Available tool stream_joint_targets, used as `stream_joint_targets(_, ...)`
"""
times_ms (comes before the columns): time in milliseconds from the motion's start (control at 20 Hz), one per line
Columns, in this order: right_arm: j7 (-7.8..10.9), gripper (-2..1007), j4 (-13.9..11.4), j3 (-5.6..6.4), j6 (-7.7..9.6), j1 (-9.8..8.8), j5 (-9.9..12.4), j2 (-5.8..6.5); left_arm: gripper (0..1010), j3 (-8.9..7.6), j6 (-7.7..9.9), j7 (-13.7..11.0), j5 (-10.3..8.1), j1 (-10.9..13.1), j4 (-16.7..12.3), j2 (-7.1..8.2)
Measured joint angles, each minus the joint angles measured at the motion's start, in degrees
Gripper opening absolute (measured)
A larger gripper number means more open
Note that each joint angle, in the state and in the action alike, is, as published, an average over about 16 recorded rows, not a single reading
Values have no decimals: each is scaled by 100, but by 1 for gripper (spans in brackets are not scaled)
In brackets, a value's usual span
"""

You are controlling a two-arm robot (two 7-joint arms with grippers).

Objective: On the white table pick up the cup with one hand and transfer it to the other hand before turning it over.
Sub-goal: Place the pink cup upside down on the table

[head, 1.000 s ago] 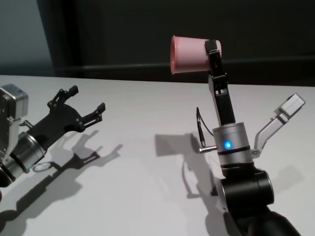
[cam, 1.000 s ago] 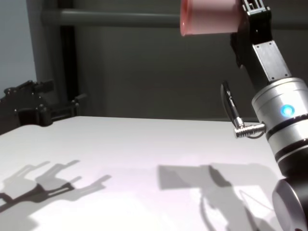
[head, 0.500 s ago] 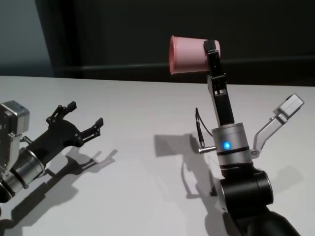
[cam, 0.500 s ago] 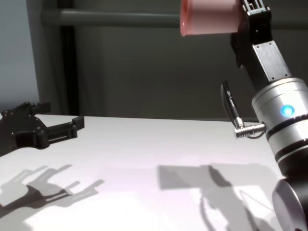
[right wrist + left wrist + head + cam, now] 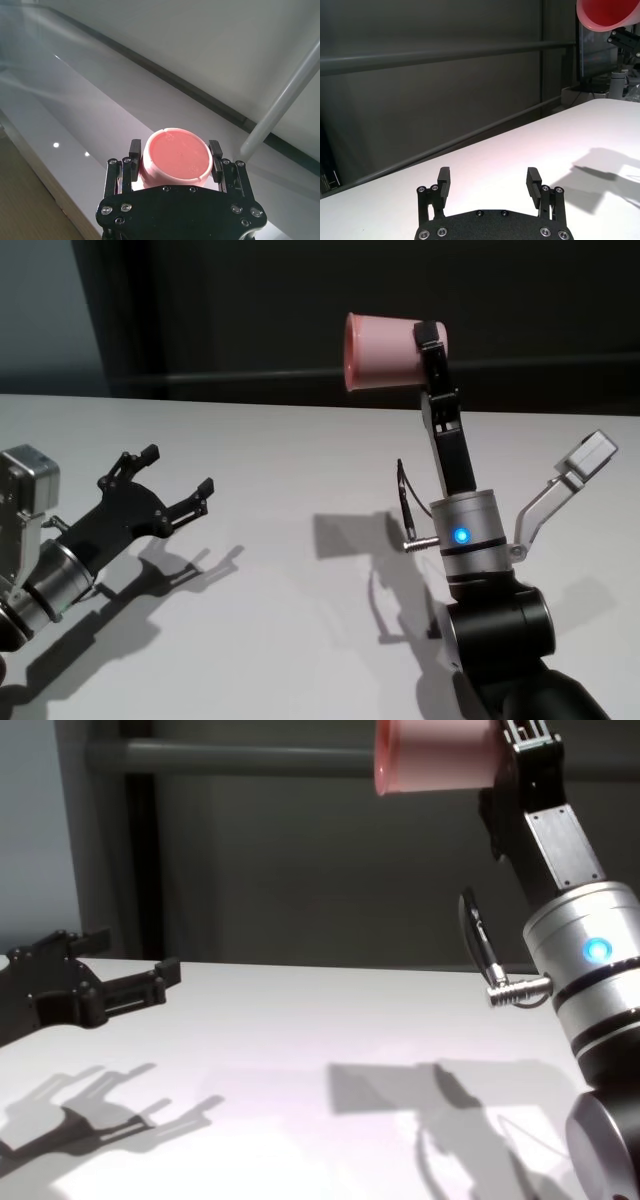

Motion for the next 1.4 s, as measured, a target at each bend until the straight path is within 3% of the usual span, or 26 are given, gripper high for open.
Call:
stream_joint_targets(450, 0, 786, 0, 0, 0, 0, 0, 0, 1001, -23, -11, -87, 1, -23, 25, -39)
stream_joint_targets(700, -100, 786, -29, 13, -57, -7, -60, 14, 1001, -21, -10, -84, -1, -29, 26, -38)
stream_joint_targets(1050, -439, 786, -191, 115, -303, -73, -317, 56, 1001, -17, -8, -74, -4, -32, 26, -34)
stream_joint_targets(1400, -981, 786, -550, 294, -643, -201, -809, 180, 1001, -13, -7, -68, -6, -35, 26, -31)
